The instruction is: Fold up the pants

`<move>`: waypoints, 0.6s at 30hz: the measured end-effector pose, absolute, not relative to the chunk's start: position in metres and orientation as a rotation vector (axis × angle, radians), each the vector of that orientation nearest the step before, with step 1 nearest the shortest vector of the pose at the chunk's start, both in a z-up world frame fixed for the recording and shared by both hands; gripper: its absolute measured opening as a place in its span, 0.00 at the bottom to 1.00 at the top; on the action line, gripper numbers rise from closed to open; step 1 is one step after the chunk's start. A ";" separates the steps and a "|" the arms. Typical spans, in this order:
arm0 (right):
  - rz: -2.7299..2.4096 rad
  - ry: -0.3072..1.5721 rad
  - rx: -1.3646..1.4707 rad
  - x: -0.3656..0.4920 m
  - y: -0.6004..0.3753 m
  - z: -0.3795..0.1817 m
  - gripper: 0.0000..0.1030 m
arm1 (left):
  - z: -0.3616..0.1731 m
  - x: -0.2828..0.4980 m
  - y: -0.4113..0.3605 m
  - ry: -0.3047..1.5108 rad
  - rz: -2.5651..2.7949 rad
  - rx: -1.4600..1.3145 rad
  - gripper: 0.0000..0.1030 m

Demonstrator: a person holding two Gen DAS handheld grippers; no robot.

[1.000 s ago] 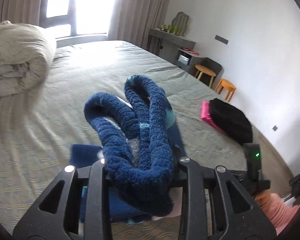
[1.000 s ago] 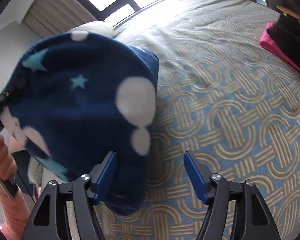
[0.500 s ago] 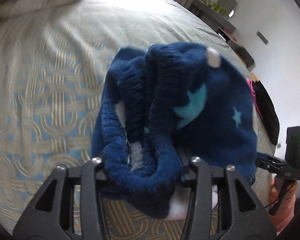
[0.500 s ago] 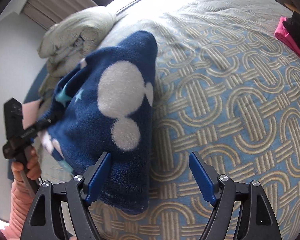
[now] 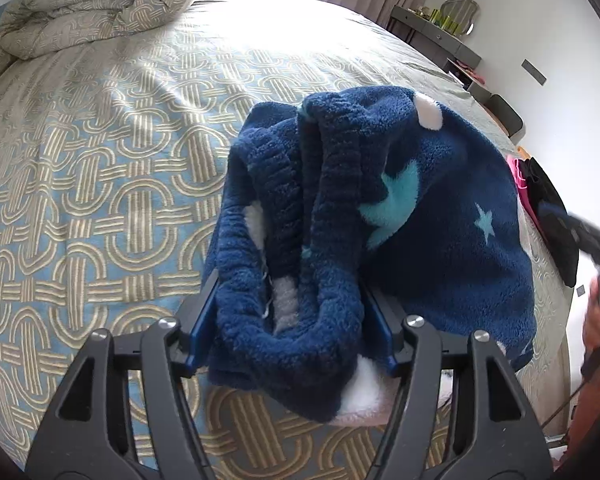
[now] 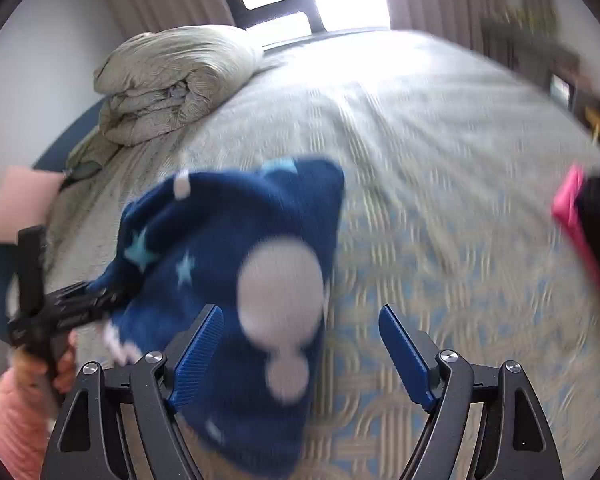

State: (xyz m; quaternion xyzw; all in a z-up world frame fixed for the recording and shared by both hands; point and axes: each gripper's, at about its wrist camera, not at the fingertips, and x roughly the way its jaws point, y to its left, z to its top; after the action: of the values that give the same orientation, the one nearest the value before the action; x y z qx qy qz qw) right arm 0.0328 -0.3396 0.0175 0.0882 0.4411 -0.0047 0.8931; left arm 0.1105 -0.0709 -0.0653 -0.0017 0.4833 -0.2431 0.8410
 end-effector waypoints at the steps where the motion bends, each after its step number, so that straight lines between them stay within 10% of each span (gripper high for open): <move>1: -0.016 0.918 0.164 0.044 -0.338 0.018 0.75 | -0.066 0.111 -0.069 1.022 -0.511 -0.009 0.66; 18: -0.055 1.044 0.451 0.107 -0.412 -0.034 0.74 | -0.053 0.111 -0.057 1.014 -0.495 -0.039 0.78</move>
State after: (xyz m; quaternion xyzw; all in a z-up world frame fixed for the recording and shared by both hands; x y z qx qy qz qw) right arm 0.1074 -0.4115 -0.0343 0.2136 0.4943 -0.0261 0.8423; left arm 0.1109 -0.0570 -0.0528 -0.0185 0.4803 -0.2346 0.8449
